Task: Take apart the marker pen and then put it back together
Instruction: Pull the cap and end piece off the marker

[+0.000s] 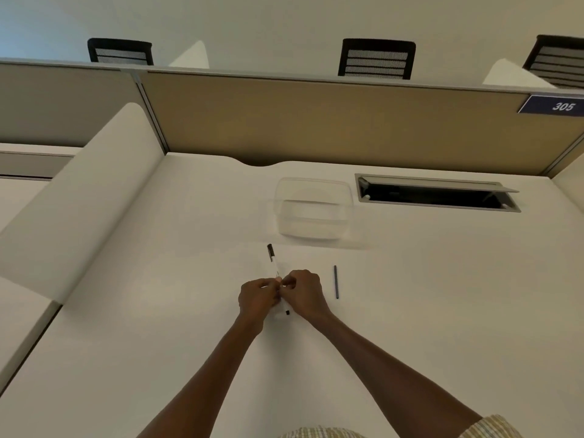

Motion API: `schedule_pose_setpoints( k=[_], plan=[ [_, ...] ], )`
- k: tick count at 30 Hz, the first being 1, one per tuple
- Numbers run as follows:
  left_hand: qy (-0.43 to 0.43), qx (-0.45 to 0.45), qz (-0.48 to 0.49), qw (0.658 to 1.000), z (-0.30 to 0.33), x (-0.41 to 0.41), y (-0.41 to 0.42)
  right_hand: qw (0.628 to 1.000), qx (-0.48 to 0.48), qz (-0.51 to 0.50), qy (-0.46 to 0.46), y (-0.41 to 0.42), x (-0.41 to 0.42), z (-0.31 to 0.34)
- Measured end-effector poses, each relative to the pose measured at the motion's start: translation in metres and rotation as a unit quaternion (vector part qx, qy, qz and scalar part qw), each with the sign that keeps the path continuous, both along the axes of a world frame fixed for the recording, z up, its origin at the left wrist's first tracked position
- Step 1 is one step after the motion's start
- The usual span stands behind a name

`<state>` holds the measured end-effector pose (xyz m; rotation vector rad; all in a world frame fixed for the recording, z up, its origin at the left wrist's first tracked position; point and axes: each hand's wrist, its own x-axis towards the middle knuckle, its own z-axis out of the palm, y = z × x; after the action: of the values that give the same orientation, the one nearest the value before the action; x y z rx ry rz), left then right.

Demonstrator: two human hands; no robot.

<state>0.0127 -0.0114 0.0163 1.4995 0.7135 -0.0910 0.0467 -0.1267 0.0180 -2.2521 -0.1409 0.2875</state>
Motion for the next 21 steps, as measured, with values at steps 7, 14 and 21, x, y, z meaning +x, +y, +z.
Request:
schedule_pose_setpoints(
  k=[7,14,21],
  plan=[
    [-0.064,-0.085,0.006,0.994,0.034,0.005,-0.001,0.996,0.072,0.012,-0.051,-0.01,0.001,0.025],
    [-0.132,-0.131,0.009,0.983,0.082,0.009,-0.002,0.954,0.248,0.027,0.168,-0.032,-0.008,0.061],
    [-0.155,-0.169,-0.011,0.973,0.105,0.012,-0.013,0.843,0.415,0.068,0.335,-0.05,-0.011,0.091]
  ],
)
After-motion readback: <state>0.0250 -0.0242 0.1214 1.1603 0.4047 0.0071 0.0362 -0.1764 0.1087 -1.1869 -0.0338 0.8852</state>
